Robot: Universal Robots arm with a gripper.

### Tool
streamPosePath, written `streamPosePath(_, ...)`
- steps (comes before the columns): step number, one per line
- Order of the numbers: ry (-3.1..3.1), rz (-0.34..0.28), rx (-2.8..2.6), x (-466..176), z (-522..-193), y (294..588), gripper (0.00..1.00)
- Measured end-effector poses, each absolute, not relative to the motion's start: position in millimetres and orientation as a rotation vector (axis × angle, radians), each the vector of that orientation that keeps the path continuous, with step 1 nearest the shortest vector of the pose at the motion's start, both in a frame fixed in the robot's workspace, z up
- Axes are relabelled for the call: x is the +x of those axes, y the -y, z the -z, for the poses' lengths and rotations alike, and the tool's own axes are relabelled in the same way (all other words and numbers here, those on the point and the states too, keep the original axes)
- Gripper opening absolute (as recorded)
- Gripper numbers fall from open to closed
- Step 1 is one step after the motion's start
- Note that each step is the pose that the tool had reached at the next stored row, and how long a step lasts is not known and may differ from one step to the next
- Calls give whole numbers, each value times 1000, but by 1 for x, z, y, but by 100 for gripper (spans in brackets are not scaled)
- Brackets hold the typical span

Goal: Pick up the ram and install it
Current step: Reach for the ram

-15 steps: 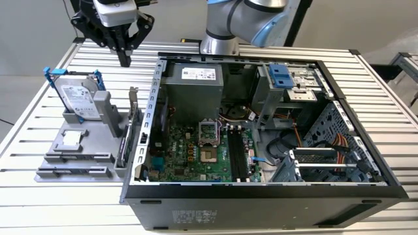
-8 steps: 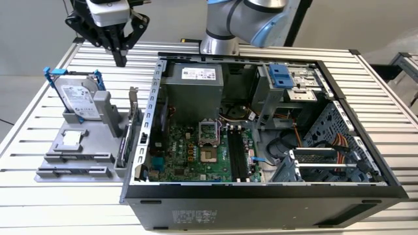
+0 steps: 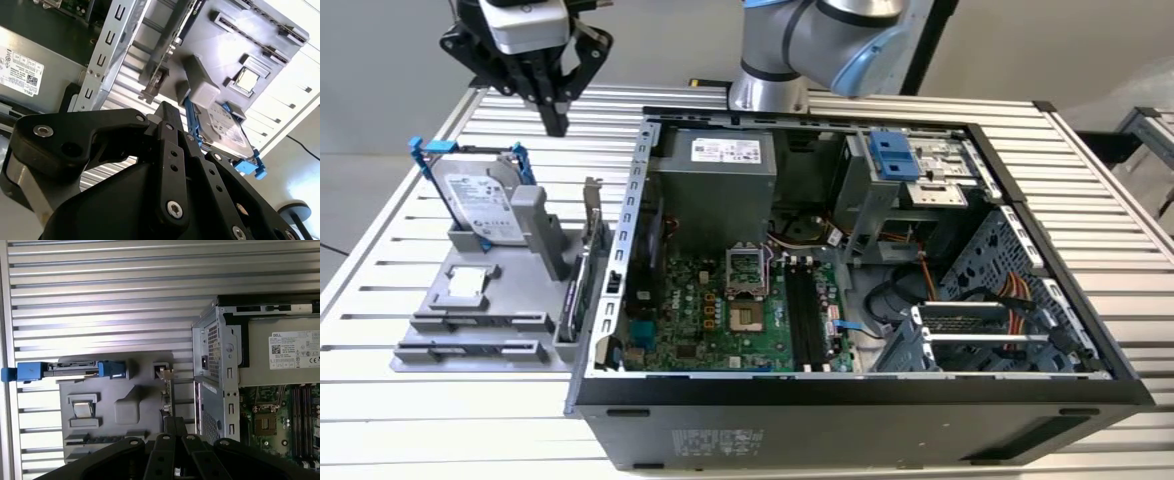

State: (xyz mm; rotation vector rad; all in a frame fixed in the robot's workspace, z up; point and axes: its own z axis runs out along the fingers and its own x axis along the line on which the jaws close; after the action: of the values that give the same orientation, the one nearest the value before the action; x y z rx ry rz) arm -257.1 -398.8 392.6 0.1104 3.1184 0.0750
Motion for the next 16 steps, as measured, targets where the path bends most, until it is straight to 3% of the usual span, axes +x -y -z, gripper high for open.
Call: streamPosePath(16, -3118, -75, 110, -275, -393, 399, 0)
